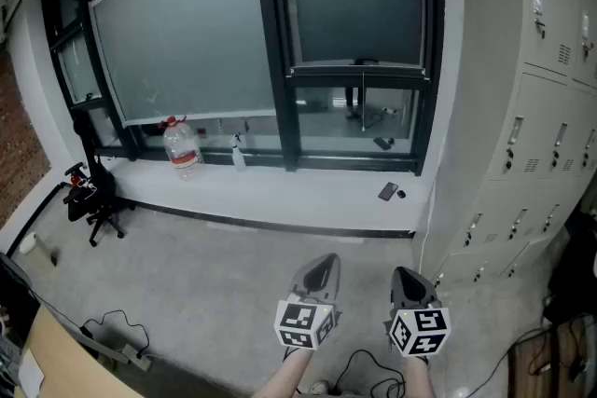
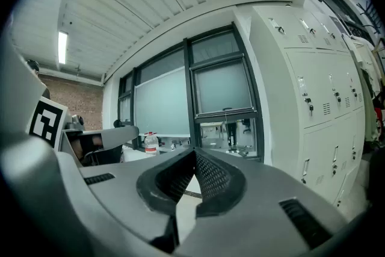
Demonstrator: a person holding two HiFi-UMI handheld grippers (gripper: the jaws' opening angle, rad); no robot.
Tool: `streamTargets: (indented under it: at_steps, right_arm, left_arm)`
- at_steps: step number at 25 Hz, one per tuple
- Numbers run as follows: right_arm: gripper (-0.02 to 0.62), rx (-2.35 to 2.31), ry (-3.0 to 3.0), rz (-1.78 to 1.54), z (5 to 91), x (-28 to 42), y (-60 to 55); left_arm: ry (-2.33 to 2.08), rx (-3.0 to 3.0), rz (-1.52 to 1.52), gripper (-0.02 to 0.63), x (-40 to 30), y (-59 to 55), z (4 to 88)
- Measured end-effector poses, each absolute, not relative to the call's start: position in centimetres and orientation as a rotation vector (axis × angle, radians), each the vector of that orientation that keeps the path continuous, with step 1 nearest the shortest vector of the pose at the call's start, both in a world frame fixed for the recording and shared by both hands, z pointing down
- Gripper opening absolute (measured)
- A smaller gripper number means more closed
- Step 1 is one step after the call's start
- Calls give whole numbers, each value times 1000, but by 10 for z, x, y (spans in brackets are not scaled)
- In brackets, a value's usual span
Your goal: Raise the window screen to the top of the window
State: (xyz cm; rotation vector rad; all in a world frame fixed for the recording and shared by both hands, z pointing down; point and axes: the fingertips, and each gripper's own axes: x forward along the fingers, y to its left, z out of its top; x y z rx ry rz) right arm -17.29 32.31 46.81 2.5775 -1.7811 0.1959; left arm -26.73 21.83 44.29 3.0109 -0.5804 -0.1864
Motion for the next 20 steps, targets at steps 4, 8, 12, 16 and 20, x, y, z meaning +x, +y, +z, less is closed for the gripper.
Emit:
streamTargets:
  at_steps: [4, 8, 12, 16, 20]
  right_arm:
    - [5, 2558, -1784, 190, 468, -169, 320]
    - [5, 2548, -1788, 204, 476, -167, 320]
    - [5, 2540, -1802, 208, 477, -162, 320]
    - [5, 2562, -1839, 220, 476, -154, 323]
    - [5, 2566, -1846, 247, 483, -142, 330]
  left_arm:
    - [-523, 3001, -202, 3, -258, 223, 447]
    - [-521, 3024, -168, 3, -252, 228, 454]
    - [-553, 3005, -150, 3, -252, 223, 460]
    - [-595, 2987, -144, 3, -251, 219, 464]
    - [-619, 2993, -136, 3, -243, 220, 465]
